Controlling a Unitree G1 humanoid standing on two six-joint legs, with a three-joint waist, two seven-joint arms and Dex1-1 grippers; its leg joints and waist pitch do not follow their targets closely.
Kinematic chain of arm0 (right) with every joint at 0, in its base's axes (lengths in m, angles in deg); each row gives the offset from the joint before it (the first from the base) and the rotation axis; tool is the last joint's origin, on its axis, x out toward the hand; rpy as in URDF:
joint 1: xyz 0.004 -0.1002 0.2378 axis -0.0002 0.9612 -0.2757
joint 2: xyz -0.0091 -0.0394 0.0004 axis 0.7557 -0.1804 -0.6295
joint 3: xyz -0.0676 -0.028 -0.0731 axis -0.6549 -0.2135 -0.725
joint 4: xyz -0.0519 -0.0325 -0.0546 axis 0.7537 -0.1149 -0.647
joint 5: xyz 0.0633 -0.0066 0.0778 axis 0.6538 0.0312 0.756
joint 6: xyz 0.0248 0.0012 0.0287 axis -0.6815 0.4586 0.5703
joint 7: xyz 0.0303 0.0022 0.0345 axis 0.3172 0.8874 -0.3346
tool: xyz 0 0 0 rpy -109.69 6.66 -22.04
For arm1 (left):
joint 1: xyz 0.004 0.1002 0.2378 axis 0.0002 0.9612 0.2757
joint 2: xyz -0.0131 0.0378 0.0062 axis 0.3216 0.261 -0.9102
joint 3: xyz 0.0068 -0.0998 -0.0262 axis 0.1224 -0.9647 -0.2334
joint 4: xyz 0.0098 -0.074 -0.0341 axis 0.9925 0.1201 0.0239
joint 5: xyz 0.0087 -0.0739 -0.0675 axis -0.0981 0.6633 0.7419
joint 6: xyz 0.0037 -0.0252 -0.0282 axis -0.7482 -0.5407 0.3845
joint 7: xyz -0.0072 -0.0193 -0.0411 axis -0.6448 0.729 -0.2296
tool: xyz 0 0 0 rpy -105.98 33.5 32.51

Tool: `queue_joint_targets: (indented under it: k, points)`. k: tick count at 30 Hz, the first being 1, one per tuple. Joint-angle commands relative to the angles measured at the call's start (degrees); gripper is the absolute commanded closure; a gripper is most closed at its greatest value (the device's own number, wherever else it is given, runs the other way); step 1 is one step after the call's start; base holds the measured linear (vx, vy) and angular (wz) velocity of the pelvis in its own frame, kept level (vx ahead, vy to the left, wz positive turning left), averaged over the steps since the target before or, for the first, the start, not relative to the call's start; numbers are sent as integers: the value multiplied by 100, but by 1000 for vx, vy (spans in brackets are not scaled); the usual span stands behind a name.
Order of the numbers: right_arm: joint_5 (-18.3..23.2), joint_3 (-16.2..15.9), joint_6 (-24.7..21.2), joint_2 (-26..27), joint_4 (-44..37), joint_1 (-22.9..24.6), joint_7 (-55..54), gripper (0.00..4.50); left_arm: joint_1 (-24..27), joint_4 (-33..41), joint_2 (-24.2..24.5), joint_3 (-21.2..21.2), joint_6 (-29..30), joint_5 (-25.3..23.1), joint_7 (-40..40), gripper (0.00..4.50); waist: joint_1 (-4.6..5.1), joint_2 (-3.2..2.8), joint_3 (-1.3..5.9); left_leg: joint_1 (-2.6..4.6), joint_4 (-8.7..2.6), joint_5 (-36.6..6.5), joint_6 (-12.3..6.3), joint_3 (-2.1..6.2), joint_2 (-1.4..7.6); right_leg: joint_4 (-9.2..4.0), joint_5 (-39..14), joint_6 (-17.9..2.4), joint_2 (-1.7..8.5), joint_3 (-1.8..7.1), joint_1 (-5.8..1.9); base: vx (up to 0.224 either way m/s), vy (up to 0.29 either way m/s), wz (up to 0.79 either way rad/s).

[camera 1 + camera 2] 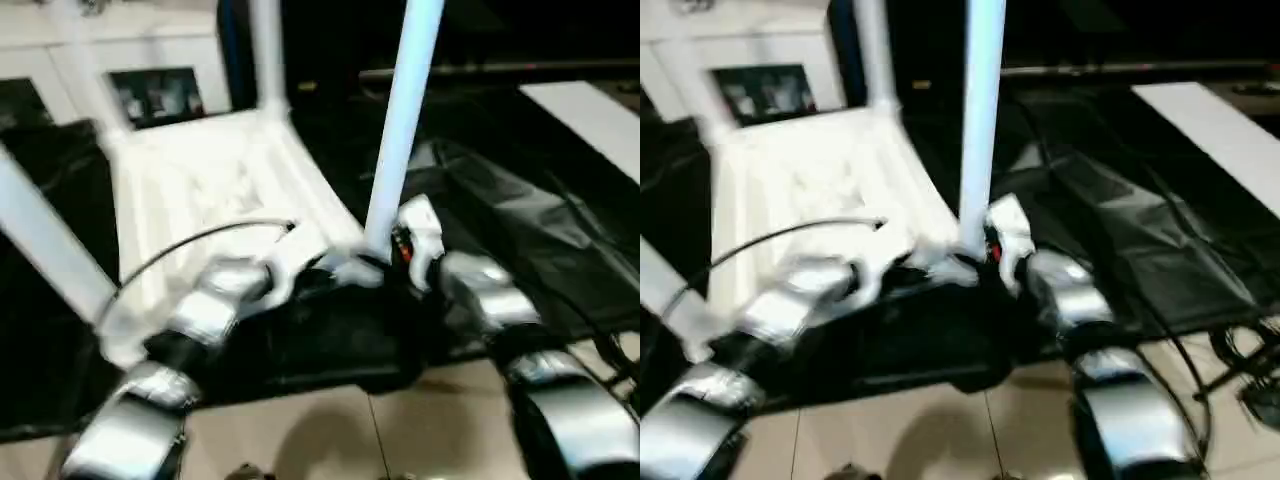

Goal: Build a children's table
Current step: Rotate leg to tighten

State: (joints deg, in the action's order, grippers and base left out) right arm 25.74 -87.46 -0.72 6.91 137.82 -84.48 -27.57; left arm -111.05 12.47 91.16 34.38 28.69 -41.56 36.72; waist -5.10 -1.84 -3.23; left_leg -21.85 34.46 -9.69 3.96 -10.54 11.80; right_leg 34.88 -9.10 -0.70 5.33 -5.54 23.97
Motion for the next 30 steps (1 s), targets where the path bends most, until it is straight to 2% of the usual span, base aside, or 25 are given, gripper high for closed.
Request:
queue_joint_targets:
  k: [1,2,4,7,11,12,16,17,19,21,22,25,26,27,28,29,30]
  points:
    - [56,351,-214,-28,346,70,-1078,184,-186,-253,33,-436,55,6,842,450,-1,118,405,95,-411,-1507,-90,53,84,-549,-2510,-832,346,251,-298,0,0,0]
    - [78,419,-186,92,364,54,-1394,184,-275,-369,-69,-443,85,-23,1078,450,-9,94,420,92,-409,-1426,-116,51,87,-547,-2397,-831,340,250,-298,0,0,0]
    - [136,483,-159,299,357,36,-1620,184,-379,-502,-220,-415,88,-51,1273,450,-13,105,427,80,-408,-1347,-134,50,86,-530,-2242,-848,335,256,-304,0,0,0]
    - [-19,372,-61,546,419,-33,-1876,184,-508,-759,-372,-359,-57,-104,1417,450,-21,84,456,43,-395,-1097,-265,48,98,-438,-1506,-1072,321,253,-334,0,0,0]
    - [-77,270,186,716,413,-88,-1689,184,-564,-951,-428,-274,-276,-135,1282,450,-31,97,448,50,-389,-1204,-334,37,91,-456,-1558,-1116,335,253,-341,0,0,0]
    - [-39,307,352,685,335,-66,-1597,129,-532,-936,-380,-222,-363,-143,1178,450,-33,96,444,53,-391,-1226,-336,39,93,-461,-1603,-1110,339,252,-339,0,0,0]
    - [-19,343,575,534,130,-13,-1394,109,-447,-850,-295,-204,-449,-109,965,450,-43,96,439,40,-398,-1261,-344,47,98,-466,-1723,-1041,343,249,-351,0,0,0]
    - [-2,342,590,424,-12,19,-1243,82,-409,-823,-239,-176,-517,-107,834,450,-5,110,435,1,-409,-1275,-349,59,87,-470,-1785,-982,331,232,-382,0,0,0]
    - [-12,279,561,334,-141,62,-1037,75,-385,-798,-205,-165,-571,-99,760,450,-12,110,437,43,-396,-1290,-360,45,94,-485,-1803,-991,336,247,-346,0,0,0]
    - [124,136,304,19,-727,313,-113,75,-343,-797,-116,-170,-748,-48,522,450,-36,117,433,34,-384,-1252,-492,36,91,-476,-1613,-1025,309,247,-368,0,0,0]
    - [158,94,247,-71,-893,394,129,75,-336,-803,-94,-169,-796,-43,464,450,-36,117,433,34,-384,-1252,-492,36,91,-476,-1613,-1025,309,247,-368,0,0,0]
    - [181,-182,209,-757,-1768,996,1195,75,-237,-758,65,-72,-1139,-55,-28,450,-75,126,433,31,-374,-1169,-577,37,95,-476,-1584,-965,302,245,-377,0,0,0]
    - [181,-182,209,-757,-1768,996,1195,75,-237,-758,65,-72,-1139,-55,-28,450,-95,133,442,33,-367,-1138,-583,38,105,-465,-1573,-966,316,258,-371,0,0,0]
    - [283,-114,141,-1045,-2049,1245,1463,75,-125,-595,175,52,-1280,23,-607,450,-118,139,436,34,-372,-1164,-575,36,102,-490,-1725,-950,325,248,-377,0,0,0]
    - [315,-86,105,-1129,-2139,1322,1549,75,-84,-531,210,93,-1318,61,-820,450,-118,139,436,34,-372,-1164,-575,36,102,-490,-1725,-950,325,248,-377,0,0,0]
    - [341,-70,85,-1184,-2200,1372,1610,75,-52,-471,236,124,-1347,95,-982,450,-112,94,414,37,-386,-1275,-530,35,108,-510,-1977,-972,321,244,-342,0,0,0]
    - [497,-16,-27,-1344,-2446,1548,1856,75,25,-302,310,201,-1374,191,-1400,450,-120,77,422,55,-381,-1332,-490,37,109,-522,-2049,-953,323,242,-338,0,0,0]
